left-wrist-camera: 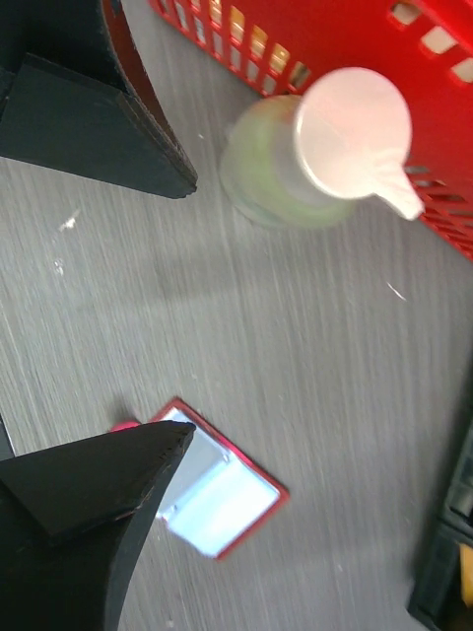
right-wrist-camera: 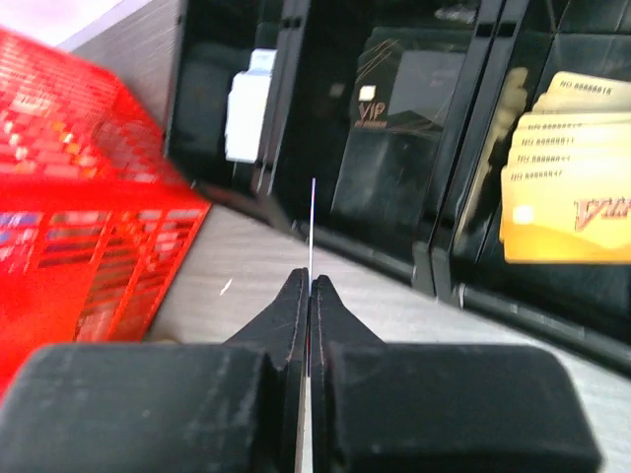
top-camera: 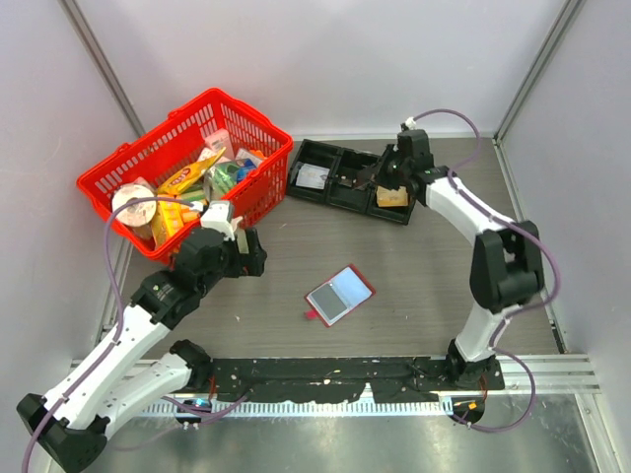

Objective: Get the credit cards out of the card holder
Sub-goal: Place the credit card in the storage box.

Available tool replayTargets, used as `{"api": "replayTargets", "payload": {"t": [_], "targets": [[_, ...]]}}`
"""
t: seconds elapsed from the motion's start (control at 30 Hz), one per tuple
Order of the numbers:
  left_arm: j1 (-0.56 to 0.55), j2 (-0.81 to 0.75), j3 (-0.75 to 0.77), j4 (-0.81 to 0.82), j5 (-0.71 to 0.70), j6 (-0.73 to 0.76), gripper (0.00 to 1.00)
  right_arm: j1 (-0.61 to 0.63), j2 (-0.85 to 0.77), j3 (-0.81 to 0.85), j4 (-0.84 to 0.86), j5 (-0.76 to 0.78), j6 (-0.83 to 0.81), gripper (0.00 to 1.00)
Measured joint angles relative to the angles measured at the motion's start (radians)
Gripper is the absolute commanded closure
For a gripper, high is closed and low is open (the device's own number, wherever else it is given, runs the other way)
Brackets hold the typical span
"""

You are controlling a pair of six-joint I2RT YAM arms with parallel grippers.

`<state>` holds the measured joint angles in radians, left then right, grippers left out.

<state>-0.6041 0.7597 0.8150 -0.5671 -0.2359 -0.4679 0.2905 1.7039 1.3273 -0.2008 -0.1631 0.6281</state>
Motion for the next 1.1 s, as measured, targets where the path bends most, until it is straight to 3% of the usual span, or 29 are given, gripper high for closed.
{"api": "replayTargets", "payload": {"t": [0.4, 0.7, 0.9, 1.1], "targets": [[0.011, -0.011, -0.033, -0.037, -0.064, 0.05, 0.0, 0.016, 0.435, 0.322, 0.01, 0.095, 0.148, 0.97], [0.016, -0.011, -0.034, -0.037, -0.066, 0.058, 0.0, 0.022, 0.522, 0.42, -0.016, 0.126, 0.172, 0.42], [0.017, -0.011, -0.035, -0.036, -0.05, 0.058, 0.0, 0.033, 0.452, 0.379, -0.074, 0.197, 0.114, 0.24], [0.018, -0.008, -0.035, -0.033, -0.017, 0.047, 0.0, 0.036, 0.275, 0.323, -0.17, 0.248, 0.02, 0.23]]}}
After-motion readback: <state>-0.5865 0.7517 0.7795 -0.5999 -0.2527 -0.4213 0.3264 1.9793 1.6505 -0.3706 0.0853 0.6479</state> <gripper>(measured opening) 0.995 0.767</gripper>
